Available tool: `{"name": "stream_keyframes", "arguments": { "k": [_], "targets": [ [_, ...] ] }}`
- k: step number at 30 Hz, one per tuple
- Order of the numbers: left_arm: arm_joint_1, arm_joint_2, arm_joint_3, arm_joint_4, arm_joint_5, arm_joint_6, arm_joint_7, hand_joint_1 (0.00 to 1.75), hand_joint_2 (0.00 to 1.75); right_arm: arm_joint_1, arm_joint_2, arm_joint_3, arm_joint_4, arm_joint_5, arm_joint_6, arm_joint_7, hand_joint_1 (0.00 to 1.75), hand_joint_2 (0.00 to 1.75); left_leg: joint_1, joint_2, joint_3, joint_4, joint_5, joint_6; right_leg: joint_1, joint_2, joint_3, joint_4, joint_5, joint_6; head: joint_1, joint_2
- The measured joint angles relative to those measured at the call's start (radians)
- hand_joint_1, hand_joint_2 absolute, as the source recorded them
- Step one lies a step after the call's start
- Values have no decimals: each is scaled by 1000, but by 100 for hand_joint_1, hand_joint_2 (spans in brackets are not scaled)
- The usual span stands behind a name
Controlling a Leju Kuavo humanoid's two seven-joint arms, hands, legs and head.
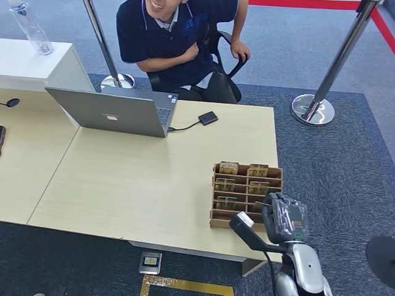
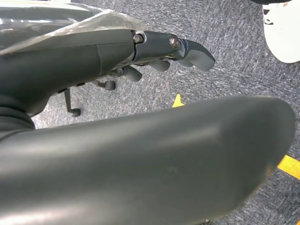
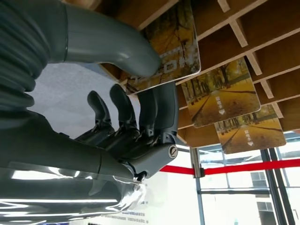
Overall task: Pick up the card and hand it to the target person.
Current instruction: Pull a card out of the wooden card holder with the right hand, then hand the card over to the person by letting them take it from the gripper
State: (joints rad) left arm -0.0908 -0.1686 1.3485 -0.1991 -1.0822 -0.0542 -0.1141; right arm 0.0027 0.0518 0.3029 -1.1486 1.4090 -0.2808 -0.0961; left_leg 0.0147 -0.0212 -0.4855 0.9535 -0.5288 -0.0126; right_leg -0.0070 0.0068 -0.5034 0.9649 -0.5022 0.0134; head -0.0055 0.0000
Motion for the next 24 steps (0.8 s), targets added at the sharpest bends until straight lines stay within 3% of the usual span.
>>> {"name": "stream_keyframes", "arguments": {
  "k": [3,15,20,24],
  "targets": [
    [0,0,0,0,1,0,0,0,0,9,-2,0,-17,3,-3,0,175,175,0,0,0,0,0,0,0,0,0,0,0,0,0,0],
    [0,5,0,0,0,-4,-15,0,0,81,-14,21,-242,28,5,-38,175,175,0,0,0,0,-1,-1,0,0,0,0,-1,-1,0,0],
    [0,5,0,0,4,-6,-19,0,0,94,-51,48,-361,-46,5,-99,175,175,0,0,0,0,-1,-1,0,0,0,0,-1,0,0,0],
    [-2,4,0,1,4,-6,-18,0,0,48,-64,78,-396,-119,-1,-143,175,175,0,0,0,0,-1,-1,0,0,0,0,-1,-1,0,0]
  ]
}}
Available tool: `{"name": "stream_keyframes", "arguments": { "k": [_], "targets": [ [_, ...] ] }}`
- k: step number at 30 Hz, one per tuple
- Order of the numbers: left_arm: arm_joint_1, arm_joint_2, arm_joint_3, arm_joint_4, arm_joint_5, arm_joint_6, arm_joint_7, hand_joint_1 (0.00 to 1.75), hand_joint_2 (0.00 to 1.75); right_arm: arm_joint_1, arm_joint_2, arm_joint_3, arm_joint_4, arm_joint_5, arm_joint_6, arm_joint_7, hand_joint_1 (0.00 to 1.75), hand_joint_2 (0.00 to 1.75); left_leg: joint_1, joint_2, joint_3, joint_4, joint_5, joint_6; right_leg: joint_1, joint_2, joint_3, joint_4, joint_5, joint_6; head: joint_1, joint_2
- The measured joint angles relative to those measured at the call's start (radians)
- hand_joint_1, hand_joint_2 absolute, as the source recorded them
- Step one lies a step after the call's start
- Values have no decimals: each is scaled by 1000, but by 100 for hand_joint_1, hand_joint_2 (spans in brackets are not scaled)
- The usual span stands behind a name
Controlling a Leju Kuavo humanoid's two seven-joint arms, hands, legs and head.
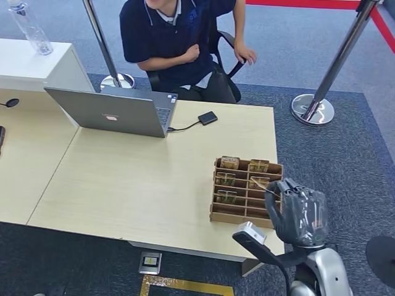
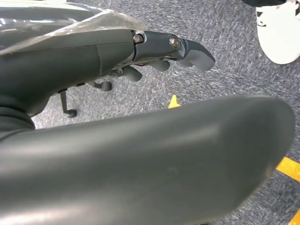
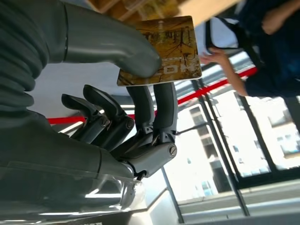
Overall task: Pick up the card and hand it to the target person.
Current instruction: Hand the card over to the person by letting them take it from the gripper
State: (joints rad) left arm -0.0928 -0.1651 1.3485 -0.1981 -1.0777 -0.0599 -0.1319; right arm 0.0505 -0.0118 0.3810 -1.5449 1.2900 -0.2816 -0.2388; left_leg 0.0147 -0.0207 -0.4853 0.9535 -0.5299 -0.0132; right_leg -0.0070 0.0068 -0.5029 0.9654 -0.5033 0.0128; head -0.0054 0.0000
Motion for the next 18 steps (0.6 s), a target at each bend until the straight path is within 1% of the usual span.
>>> {"name": "stream_keyframes", "arguments": {
  "k": [3,7,9,14,16,18],
  "targets": [
    [-3,-3,0,2,-2,0,0,0,0,-82,7,27,25,-27,-6,-9,175,175,0,1,1,0,0,0,0,0,0,1,0,0,0,0],
    [-8,-8,0,4,-10,0,-1,0,0,-224,44,59,127,-37,-19,5,175,175,0,2,1,0,1,-1,0,0,1,2,0,-1,0,0],
    [-12,-9,0,5,-17,0,-1,0,0,-313,73,71,205,-45,-27,14,175,175,0,2,1,0,1,-1,0,0,0,3,1,-1,0,0],
    [-17,-12,-2,8,-26,4,-1,0,0,-552,172,83,442,-69,-58,51,175,175,0,3,1,0,2,-2,0,0,0,4,1,-2,0,0],
    [-19,-14,-2,9,-30,6,-1,0,0,-645,207,83,544,-63,-77,84,175,175,0,3,1,0,2,-2,0,0,-1,4,1,-2,0,0],
    [-19,-15,-3,9,-41,8,3,0,0,-725,234,82,641,-35,-121,141,175,175,0,3,1,0,2,-2,0,0,-1,4,1,-2,0,0]
  ]
}}
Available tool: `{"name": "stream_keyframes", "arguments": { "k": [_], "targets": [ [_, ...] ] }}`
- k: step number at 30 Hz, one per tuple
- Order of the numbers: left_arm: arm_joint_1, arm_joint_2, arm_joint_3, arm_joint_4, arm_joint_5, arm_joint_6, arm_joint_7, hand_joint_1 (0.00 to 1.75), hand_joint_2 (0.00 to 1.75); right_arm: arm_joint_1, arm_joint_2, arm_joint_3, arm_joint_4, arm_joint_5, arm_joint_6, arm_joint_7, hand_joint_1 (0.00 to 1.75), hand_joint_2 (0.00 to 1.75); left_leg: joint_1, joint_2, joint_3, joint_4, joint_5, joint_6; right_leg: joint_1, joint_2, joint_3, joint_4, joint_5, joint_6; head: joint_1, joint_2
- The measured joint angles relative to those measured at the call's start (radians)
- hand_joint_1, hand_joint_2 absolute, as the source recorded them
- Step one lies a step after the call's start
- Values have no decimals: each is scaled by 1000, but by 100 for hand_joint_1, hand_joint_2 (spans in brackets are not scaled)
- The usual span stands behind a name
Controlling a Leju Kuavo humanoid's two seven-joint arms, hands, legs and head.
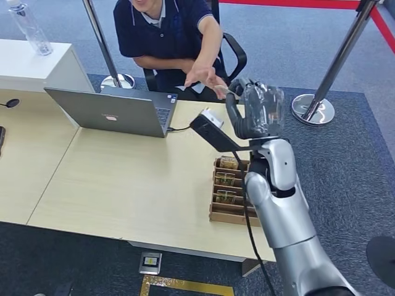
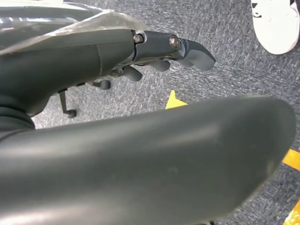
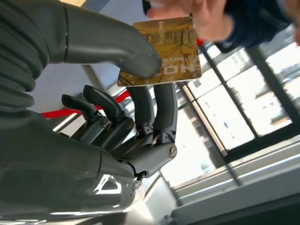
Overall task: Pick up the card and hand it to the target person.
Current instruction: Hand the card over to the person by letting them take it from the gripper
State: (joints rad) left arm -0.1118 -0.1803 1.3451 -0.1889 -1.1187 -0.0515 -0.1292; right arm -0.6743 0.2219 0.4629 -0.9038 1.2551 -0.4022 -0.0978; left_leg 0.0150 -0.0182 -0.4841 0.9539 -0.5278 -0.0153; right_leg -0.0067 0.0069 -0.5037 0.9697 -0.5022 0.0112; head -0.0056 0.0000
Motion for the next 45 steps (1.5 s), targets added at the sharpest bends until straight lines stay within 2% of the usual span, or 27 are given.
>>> {"name": "stream_keyframes", "arguments": {
  "k": [4,8,12,21,32,36,42,45],
  "targets": [
    [0,-2,-9,1,-26,4,23,0,0,-125,36,-15,191,50,-99,87,175,175,0,0,0,0,0,0,0,0,0,0,0,0,0,0],
    [-1,-4,-14,3,-30,9,32,0,0,-193,60,-34,328,61,-110,105,175,175,0,0,0,0,0,0,0,0,0,-1,0,0,0,0],
    [-1,-5,-15,4,-29,13,36,0,0,-213,81,-45,410,61,-100,97,175,175,0,0,0,0,0,0,0,0,0,-1,0,0,0,0],
    [-1,-5,-23,5,-40,15,48,0,0,-216,123,-25,463,-16,-19,112,175,175,0,0,-1,0,0,0,0,0,0,-1,0,0,0,0],
    [-3,-5,-23,7,-34,17,38,0,0,-218,130,33,490,-85,-28,118,172,175,0,0,-1,0,0,0,0,0,0,-1,0,0,0,0],
    [-3,-5,-23,7,-30,19,59,0,0,-221,130,34,500,-95,-57,105,0,175,0,0,-1,0,0,0,0,0,-1,-1,0,0,0,0],
    [-2,-5,-21,7,-3,19,64,0,0,-218,129,17,490,-145,-97,32,0,175,0,0,-1,0,0,0,0,0,-1,-1,0,0,0,0],
    [-2,-5,-20,7,13,19,50,0,0,-189,127,-3,435,-182,-111,-23,0,175,0,0,-1,0,0,0,0,0,-1,-1,0,0,0,0]
  ]
}}
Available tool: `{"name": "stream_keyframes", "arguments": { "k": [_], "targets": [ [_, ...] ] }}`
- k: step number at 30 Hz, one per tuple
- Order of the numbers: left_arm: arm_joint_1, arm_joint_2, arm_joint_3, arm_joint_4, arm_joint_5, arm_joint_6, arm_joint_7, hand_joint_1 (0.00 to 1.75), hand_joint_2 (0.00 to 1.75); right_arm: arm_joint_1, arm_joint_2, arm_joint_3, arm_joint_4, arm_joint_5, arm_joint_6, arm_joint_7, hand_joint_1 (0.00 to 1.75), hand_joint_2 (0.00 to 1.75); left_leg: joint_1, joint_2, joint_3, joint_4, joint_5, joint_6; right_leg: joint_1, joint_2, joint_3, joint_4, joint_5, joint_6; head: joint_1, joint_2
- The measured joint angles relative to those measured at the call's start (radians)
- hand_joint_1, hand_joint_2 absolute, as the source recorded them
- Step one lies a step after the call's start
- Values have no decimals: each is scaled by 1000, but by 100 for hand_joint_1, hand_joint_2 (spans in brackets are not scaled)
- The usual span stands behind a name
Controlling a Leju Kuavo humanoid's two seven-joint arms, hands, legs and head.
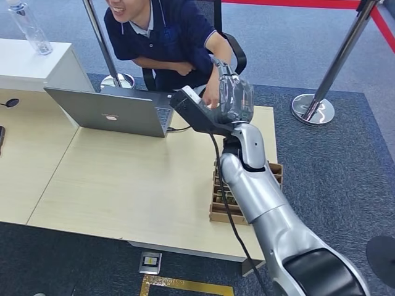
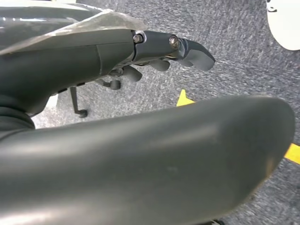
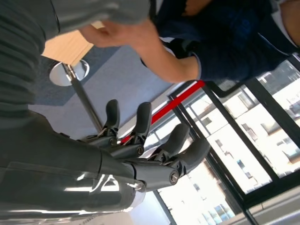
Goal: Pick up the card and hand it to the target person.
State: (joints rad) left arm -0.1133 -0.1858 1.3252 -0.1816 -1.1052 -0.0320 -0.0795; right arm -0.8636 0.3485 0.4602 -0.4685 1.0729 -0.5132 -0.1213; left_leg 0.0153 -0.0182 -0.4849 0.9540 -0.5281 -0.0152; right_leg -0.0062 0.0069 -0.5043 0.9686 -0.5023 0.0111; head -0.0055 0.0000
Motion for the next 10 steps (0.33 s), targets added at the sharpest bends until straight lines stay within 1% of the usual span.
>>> {"name": "stream_keyframes", "arguments": {
  "k": [3,7,9,10],
  "targets": [
    [1,0,2,0,12,0,-9,0,0,89,-19,-15,-139,-34,24,-47,0,175,0,-1,0,0,0,0,0,0,0,-1,0,0,0,0],
    [7,0,10,0,26,-1,-11,0,0,301,-77,-41,-444,-102,94,-111,0,175,1,-2,0,0,-2,1,0,0,1,-2,-1,1,0,0],
    [10,0,15,0,32,-2,-11,0,0,414,-109,-62,-597,-132,108,-141,0,175,0,-2,-1,0,-3,1,0,0,1,-3,-2,1,0,0],
    [10,0,17,0,34,-2,-11,0,0,442,-117,-68,-634,-140,110,-149,0,175,0,-2,-1,0,-3,1,0,0,1,-3,-2,1,0,0]
  ]
}}
